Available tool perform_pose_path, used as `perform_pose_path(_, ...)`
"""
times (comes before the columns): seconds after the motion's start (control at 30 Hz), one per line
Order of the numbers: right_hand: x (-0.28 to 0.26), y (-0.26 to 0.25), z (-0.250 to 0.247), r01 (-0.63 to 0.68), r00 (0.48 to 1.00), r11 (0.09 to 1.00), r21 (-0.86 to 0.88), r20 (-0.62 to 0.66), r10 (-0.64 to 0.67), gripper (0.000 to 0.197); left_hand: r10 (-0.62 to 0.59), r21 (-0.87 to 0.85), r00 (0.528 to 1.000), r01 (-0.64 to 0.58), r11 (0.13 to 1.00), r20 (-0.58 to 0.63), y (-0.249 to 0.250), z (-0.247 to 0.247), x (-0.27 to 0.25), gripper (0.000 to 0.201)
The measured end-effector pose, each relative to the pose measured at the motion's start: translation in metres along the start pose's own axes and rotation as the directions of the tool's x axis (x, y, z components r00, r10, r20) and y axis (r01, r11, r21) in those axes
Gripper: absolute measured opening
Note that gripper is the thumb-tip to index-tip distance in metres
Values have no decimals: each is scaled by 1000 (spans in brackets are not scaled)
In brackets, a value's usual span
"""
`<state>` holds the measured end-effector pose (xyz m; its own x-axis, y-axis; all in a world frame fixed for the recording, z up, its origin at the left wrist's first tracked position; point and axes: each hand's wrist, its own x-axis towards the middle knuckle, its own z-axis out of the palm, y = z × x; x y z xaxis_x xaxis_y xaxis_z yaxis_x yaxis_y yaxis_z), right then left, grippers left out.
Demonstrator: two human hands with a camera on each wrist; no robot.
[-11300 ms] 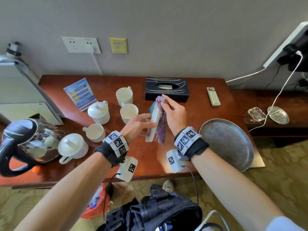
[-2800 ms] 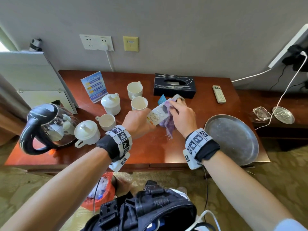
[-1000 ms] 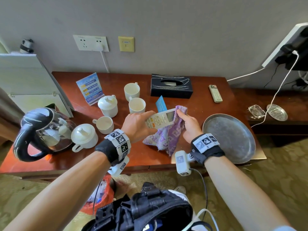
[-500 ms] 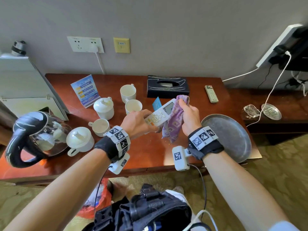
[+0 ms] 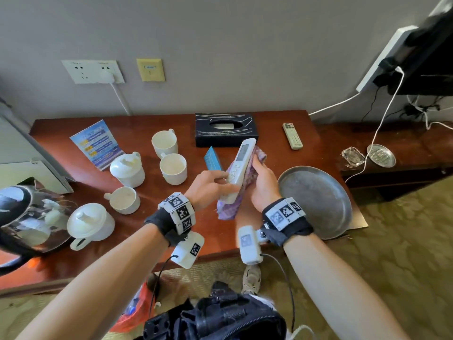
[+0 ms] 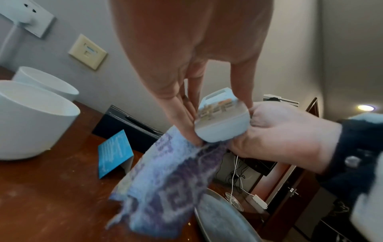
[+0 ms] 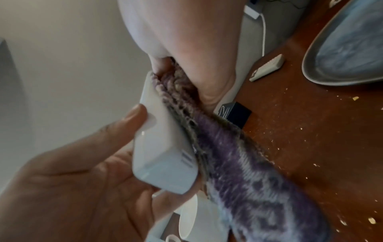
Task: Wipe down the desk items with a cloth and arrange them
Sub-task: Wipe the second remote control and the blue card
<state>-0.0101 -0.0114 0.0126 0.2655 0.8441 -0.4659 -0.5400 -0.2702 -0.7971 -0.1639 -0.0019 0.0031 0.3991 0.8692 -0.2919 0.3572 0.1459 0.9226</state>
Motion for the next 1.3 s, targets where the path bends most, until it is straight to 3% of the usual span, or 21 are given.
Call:
perform_pose_path(0.07,7,-9,-5,-12,1000,1000,25,-12,12,35,8,-24,1000,-8,1000,10,6,9,6,43)
perform_pose_path(0.17,16,-23,-17,-10,1000,1000,21,12,10,37,22,-38,1000,-22,999,-14,17,24,19,21)
perform_pose_path(0.3,26,-35,-47,-5,997,999,-42,83,9,30,15,-24,998,-16,1000,-64,31,45,47,48)
perform_pose_path(0.4,40,-47,-72,23,994,990,-138,109,-8,24,-10,27,995,13,1000,-97,40,61,76,40)
perform_pose_path(0.5,59,-66,-95,67,996,974,-215,70,-53,19,-39,103,990,53,993,-134,50,78,106,32)
perform_pose_path(0.73,111,-114,-153,97,990,970,-224,-79,-118,14,-216,302,958,266,915,-188,67,117,181,43)
perform_pose_path(0.9,151,-128,-191,-11,975,975,-224,-219,-40,6,-304,356,928,364,861,-214,69,139,224,51)
perform_pose_path(1.3,232,-132,-231,-207,948,953,-222,-284,140,14,-404,443,868,495,748,-288,65,164,304,47)
